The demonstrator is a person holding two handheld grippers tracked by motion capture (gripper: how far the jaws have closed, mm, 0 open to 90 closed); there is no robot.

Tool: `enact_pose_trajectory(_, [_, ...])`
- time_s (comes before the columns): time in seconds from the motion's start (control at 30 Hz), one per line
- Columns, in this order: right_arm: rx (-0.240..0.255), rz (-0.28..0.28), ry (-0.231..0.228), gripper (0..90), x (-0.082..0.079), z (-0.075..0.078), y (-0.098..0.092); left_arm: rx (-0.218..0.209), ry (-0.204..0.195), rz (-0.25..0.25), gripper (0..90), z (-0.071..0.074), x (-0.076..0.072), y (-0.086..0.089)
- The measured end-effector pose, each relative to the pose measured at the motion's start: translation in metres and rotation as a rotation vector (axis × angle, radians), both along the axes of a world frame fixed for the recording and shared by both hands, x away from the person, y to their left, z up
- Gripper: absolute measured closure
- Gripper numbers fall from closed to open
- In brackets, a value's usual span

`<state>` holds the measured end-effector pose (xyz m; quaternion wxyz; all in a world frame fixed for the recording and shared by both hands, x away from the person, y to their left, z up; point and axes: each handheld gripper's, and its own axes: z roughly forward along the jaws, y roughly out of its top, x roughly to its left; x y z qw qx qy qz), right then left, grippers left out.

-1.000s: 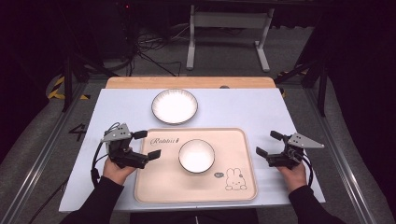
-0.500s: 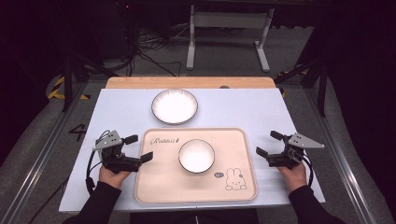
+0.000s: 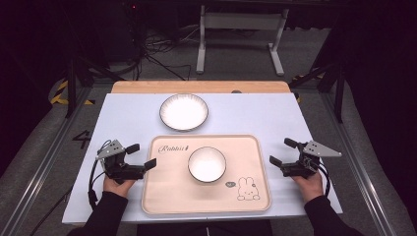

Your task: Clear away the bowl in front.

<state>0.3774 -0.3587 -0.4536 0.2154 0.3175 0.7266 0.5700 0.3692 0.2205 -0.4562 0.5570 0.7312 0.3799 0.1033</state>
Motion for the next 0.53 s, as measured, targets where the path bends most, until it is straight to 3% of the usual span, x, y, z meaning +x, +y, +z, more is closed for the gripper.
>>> enact_pose_trajectory(0.27, [0.003, -0.001, 0.001, 0.2, 0.0001, -0.0001, -0.0002, 0.014, -0.003, -0.01, 0.3, -0.0001, -0.0004, -0.0012])
enact_pose_trajectory(0.53, [0.004, -0.001, 0.003, 0.1, 0.0002, -0.0001, -0.0002, -0.003, -0.004, -0.002, 0.3, -0.0003, -0.0004, -0.0005])
